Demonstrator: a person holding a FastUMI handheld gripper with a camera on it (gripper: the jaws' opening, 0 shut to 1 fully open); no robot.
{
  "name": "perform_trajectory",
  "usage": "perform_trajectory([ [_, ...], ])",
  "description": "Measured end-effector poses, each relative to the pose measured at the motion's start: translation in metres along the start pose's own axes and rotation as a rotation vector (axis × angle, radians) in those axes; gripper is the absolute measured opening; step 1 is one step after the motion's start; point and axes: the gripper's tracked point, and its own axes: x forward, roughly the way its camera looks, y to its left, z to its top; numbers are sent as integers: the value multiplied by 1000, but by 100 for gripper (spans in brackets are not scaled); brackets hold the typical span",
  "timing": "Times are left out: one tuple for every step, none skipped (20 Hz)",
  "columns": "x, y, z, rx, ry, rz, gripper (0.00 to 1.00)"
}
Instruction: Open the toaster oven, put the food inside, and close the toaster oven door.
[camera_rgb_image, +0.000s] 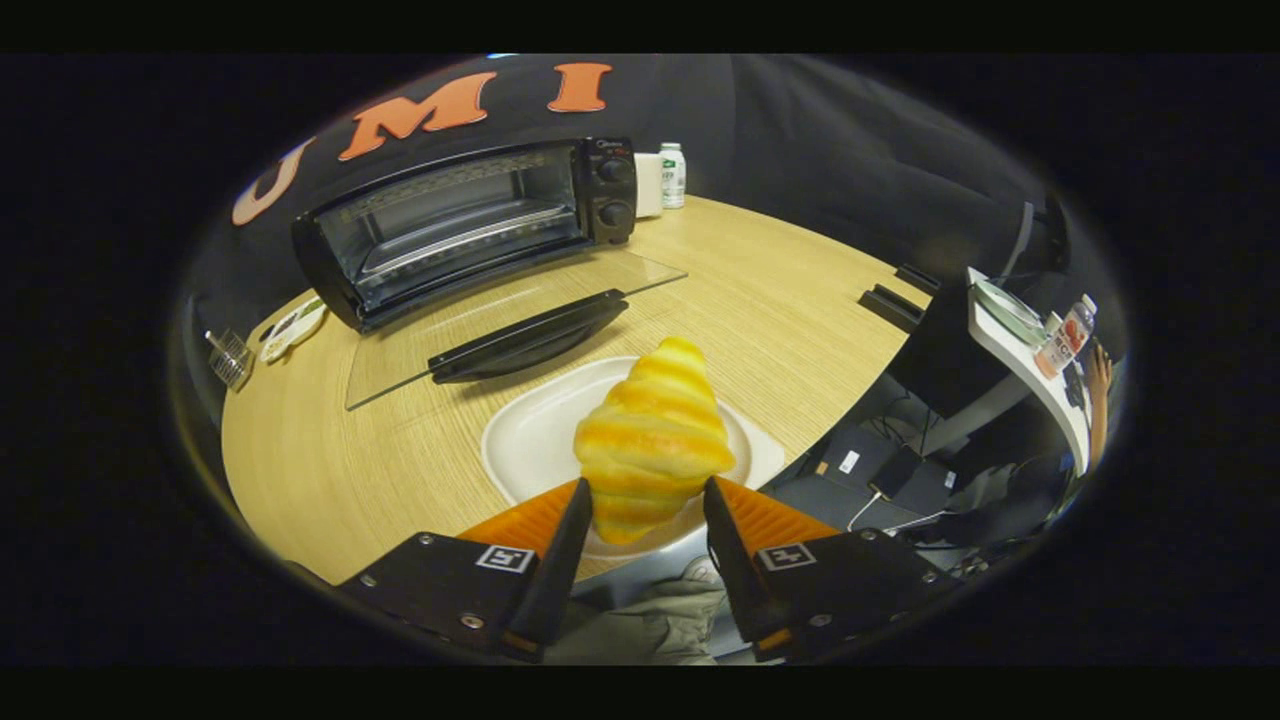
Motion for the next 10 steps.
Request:
perform_trajectory([
  [-2,-1,1,-5,3,-3,59],
  [-5,-2,5,-3,-4,5,55],
  [-8,-2,8,-3,-11,14,52],
  [-12,-3,12,-1,-18,22,49],
  [-16,-4,19,-1,-32,36,44],
  [-19,-5,23,-17,-28,50,40],
  [-22,-8,26,-36,-27,61,39],
  [-24,-10,30,-52,-31,72,39],
  [-25,-12,32,-66,-30,81,35],
  [-26,-15,34,-81,-23,91,33],
])
